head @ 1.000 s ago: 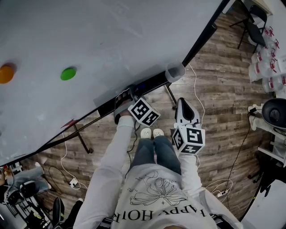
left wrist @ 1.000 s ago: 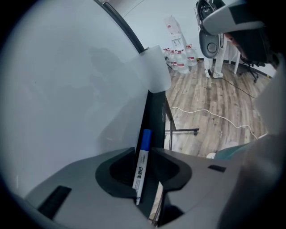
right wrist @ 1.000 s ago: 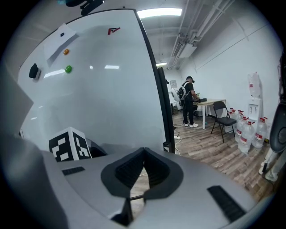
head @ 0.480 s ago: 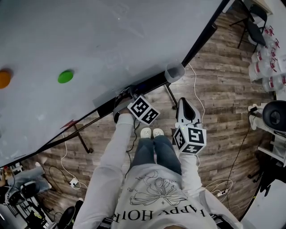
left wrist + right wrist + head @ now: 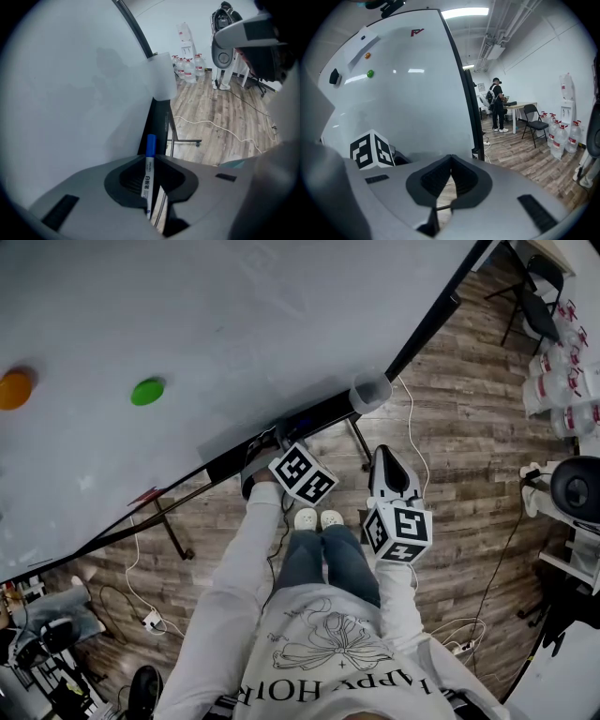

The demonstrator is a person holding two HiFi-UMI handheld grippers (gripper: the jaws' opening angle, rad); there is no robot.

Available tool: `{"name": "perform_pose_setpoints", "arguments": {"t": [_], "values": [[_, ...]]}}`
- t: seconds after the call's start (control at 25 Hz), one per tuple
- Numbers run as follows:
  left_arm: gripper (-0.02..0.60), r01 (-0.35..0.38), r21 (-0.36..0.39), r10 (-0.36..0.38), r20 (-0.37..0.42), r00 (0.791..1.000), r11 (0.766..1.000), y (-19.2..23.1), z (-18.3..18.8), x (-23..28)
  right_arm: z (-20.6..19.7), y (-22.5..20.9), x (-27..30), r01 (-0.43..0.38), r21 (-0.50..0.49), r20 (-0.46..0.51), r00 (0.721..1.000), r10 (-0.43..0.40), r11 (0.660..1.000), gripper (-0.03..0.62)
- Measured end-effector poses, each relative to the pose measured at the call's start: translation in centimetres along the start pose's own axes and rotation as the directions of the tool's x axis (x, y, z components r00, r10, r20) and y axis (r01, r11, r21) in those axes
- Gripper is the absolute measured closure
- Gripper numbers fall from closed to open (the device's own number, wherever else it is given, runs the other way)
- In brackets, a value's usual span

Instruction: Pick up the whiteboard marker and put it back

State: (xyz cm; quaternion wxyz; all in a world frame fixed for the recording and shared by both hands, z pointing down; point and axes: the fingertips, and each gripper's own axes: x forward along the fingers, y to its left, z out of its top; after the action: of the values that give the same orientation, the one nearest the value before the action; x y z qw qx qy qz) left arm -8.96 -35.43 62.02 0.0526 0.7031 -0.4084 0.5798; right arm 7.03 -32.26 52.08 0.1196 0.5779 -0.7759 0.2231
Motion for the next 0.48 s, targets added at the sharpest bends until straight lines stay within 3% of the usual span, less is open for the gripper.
{"name": "perform_pose_setpoints", "arguments": {"t": [0.36, 0.48], "values": [[0.523, 0.063, 0.011, -0.063, -0.009, 0.998, 0.998, -0.1, -1.1, -0.6, 0.1, 1.2, -0.6, -0.008, -0.007, 0.004, 1.0, 0.008, 1.0, 0.591], [0.523, 0.049, 0.025, -0.049, -0.017, 0.999, 0.998, 0.3, -1.1, -0.1, 0.1, 0.9, -0.6, -0.003, -0.006, 0.005, 1.0, 0.003, 1.0, 0.591]]}}
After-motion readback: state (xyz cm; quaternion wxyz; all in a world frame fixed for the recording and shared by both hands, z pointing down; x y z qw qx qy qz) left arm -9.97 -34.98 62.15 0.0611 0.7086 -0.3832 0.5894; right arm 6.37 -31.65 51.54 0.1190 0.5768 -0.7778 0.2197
